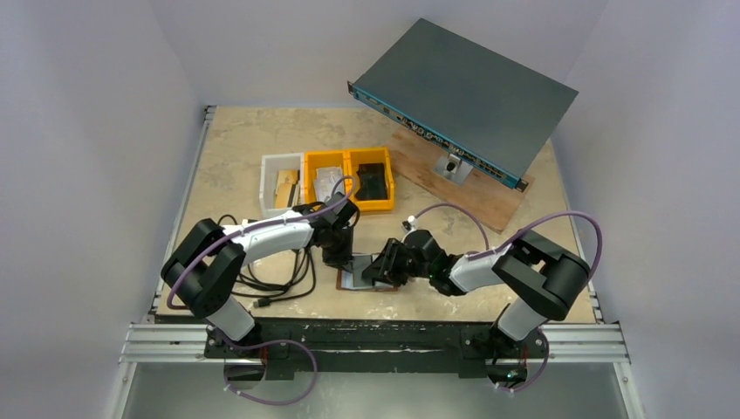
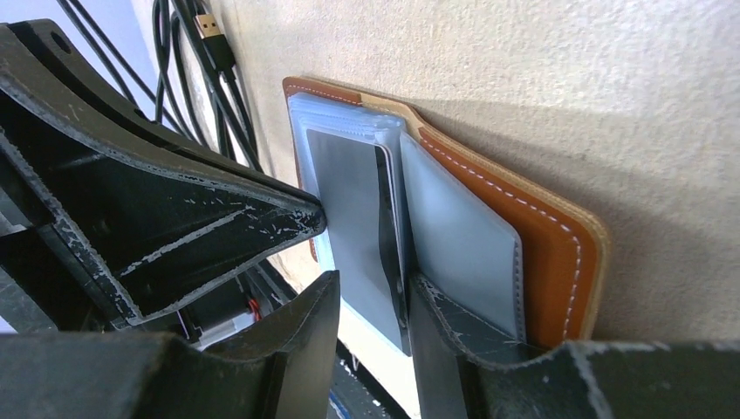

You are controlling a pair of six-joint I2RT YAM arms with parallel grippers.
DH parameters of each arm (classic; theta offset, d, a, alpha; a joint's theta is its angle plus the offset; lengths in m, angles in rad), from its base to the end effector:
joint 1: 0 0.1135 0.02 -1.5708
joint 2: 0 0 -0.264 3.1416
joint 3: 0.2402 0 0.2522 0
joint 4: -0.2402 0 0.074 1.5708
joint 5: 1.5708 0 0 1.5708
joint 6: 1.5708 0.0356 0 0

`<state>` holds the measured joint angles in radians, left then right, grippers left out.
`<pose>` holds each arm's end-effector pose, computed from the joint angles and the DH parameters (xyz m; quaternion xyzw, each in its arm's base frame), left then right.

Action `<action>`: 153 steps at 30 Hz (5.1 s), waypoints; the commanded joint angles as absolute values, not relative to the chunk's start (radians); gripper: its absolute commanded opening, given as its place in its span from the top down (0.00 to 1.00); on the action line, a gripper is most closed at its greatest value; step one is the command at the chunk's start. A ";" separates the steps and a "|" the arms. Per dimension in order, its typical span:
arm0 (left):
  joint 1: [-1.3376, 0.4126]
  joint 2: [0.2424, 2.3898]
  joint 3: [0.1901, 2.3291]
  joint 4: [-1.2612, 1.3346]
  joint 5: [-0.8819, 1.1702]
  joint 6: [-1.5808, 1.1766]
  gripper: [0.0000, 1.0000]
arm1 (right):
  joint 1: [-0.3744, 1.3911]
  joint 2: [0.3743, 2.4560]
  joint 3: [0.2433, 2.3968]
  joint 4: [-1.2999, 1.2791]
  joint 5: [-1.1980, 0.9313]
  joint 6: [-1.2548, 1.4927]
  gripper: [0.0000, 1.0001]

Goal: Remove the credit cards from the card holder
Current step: Remove the credit card from the card holder, then place the credit card in the storage box.

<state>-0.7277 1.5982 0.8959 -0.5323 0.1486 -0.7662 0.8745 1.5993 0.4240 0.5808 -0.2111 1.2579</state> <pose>0.2123 -0.1962 0.1619 -0.0065 0.9832 -0.1671 0.0727 0.1658 0.2099 0.1135 0.1188 0.8716 0.4532 0.1440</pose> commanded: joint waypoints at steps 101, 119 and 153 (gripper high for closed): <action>-0.687 1.698 0.859 -0.581 0.019 -0.782 1.00 | 0.758 1.677 0.118 1.067 -0.222 1.360 1.00; -0.687 1.691 0.871 -0.572 0.043 -0.768 1.00 | 0.756 1.383 0.167 0.623 -0.111 1.229 1.00; -0.504 1.239 0.820 -0.268 0.623 -0.791 0.41 | 0.659 1.079 0.408 0.483 -0.391 1.234 1.00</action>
